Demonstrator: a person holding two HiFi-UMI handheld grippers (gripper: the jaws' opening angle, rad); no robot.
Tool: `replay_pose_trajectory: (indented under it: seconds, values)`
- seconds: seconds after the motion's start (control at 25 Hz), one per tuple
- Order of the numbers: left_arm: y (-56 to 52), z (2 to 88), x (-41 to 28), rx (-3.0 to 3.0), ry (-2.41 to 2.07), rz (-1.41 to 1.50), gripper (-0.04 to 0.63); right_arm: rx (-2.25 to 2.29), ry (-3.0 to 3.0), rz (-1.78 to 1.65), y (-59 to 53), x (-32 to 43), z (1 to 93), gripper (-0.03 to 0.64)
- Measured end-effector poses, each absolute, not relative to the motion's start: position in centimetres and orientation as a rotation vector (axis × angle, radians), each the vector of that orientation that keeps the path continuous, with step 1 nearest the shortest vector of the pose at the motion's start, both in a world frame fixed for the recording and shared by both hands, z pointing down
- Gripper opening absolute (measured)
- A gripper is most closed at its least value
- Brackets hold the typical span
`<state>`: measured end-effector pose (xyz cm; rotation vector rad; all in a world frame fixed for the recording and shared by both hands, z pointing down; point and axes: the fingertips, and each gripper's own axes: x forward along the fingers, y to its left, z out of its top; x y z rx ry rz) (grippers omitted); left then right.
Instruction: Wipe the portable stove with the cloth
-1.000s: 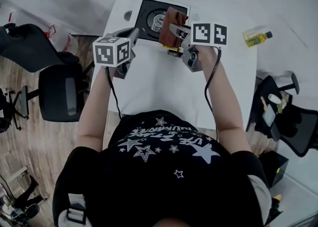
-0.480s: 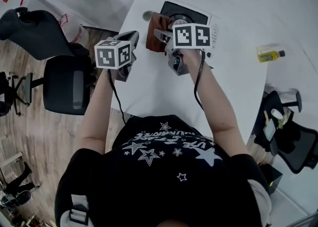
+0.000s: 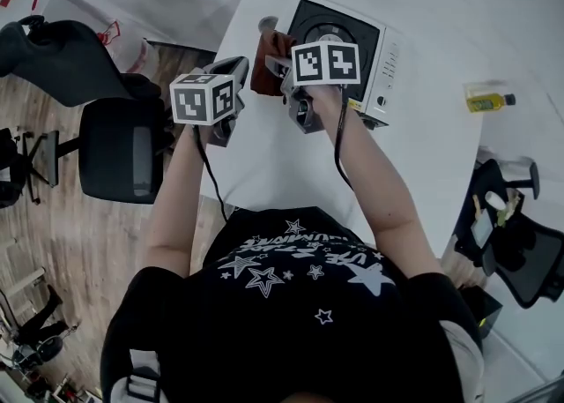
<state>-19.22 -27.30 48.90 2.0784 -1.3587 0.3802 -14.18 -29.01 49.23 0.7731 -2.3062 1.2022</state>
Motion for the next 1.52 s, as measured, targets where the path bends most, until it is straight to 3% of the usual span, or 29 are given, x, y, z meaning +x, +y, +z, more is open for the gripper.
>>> replay_pose_trajectory:
  seconds: [0.68,1.52]
  values:
    - [-27.3,49.5,-18.0,2.085,-1.322,0.400,0.008,0.813,-2.249,1.201,-28.9,-12.1,51.1,0.067]
    - [-25.5,48.8,-9.0,2.208,-1.155,0.469,0.008,1.012,-2.200,1.233,-26.4,-0.9,51.3,0.068]
